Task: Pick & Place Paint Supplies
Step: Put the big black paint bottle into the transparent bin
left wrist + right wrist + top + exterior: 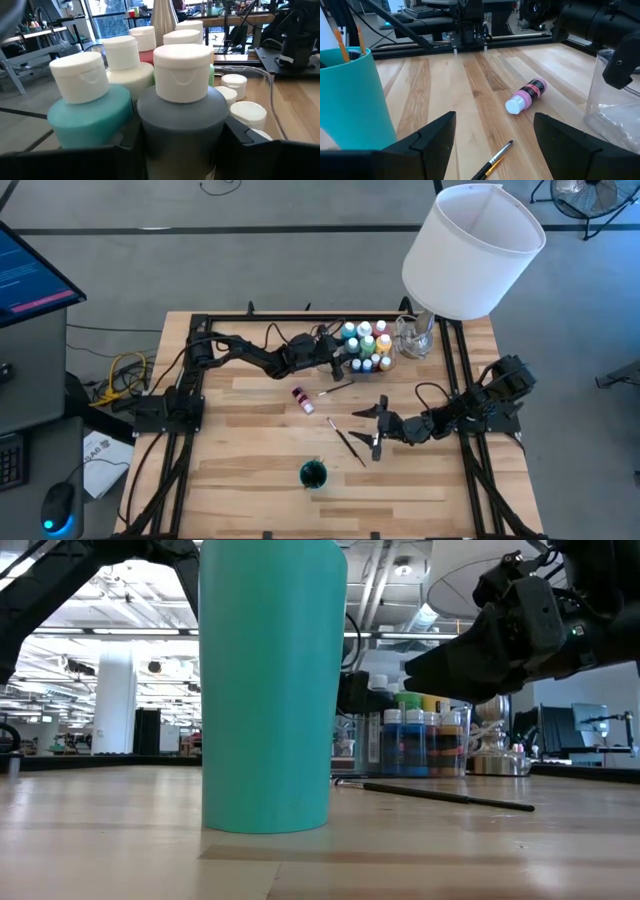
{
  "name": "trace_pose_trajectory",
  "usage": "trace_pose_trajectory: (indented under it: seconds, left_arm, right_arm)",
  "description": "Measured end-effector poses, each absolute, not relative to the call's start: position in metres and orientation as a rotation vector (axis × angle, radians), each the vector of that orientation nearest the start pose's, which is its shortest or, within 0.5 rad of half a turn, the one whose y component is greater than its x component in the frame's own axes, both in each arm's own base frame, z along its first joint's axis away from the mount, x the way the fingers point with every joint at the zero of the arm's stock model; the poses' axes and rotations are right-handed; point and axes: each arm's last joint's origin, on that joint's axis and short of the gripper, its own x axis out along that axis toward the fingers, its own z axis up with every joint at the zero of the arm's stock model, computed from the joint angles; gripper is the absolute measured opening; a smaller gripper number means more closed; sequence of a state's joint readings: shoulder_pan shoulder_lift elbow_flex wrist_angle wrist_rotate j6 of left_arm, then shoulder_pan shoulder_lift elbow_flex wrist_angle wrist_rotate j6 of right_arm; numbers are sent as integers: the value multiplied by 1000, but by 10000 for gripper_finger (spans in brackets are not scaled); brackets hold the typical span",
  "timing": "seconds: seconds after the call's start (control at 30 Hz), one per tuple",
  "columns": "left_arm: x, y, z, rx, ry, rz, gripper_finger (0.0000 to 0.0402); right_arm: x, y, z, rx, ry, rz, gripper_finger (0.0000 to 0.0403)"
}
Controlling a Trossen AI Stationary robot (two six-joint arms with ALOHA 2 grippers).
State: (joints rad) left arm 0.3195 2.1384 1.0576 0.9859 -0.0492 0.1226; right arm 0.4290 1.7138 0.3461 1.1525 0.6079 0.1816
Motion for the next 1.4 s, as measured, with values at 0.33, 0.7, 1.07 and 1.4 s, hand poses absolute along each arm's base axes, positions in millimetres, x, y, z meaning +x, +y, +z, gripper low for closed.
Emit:
trace_pose_trajectory:
  seconds: [0.33,0.7,1.07,1.4]
  left_arm:
    - [405,132,130,112,141,385,159]
    - [399,130,149,162,196,422,211]
    - [402,120,151,169,199,392,197]
    - [400,121,150,207,250,433,192]
  right_arm:
    - [239,91,118,79,165,-194,260]
    - [239,91,118,80,165,-194,260]
    - [238,91,118,80,165,-194,260]
    - [238,91,118,80,165,-193,260]
